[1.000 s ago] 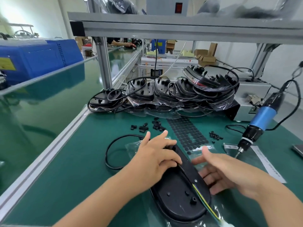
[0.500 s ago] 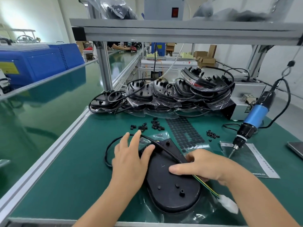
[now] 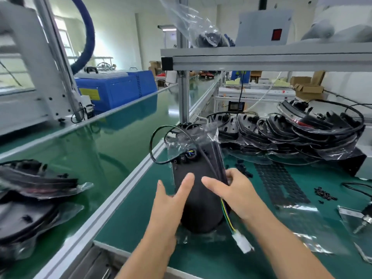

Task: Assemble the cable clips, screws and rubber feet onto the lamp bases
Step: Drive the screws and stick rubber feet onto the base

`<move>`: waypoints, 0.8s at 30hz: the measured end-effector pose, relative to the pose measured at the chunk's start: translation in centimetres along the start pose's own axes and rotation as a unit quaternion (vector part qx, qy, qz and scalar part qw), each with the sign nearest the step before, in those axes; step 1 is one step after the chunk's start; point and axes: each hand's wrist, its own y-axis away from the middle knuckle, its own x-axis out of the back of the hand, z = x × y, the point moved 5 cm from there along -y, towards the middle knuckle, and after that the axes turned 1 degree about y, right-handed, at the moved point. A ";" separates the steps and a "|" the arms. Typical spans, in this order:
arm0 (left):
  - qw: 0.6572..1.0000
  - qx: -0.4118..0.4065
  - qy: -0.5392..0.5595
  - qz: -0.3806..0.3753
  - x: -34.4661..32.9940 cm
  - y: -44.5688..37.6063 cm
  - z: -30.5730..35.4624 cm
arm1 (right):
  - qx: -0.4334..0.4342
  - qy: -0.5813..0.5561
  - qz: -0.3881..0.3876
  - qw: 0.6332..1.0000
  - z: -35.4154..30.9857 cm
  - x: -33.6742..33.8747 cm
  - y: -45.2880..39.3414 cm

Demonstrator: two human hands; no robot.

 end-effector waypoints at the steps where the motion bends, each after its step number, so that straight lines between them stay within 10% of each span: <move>1: 1.000 0.006 0.006 -0.008 0.1 -0.5 0.1 | 0.014 0.033 0.018 0.999 -0.5 -1.1 -0.6; 9: 0.994 -0.021 0.106 0.027 2.7 -5.0 2.3 | 0.129 0.343 0.085 0.927 -3.6 -7.2 -2.8; 24: 0.987 0.037 0.143 0.064 5.7 -6.7 1.7 | 0.248 0.483 -0.021 0.839 -4.8 -11.6 -1.4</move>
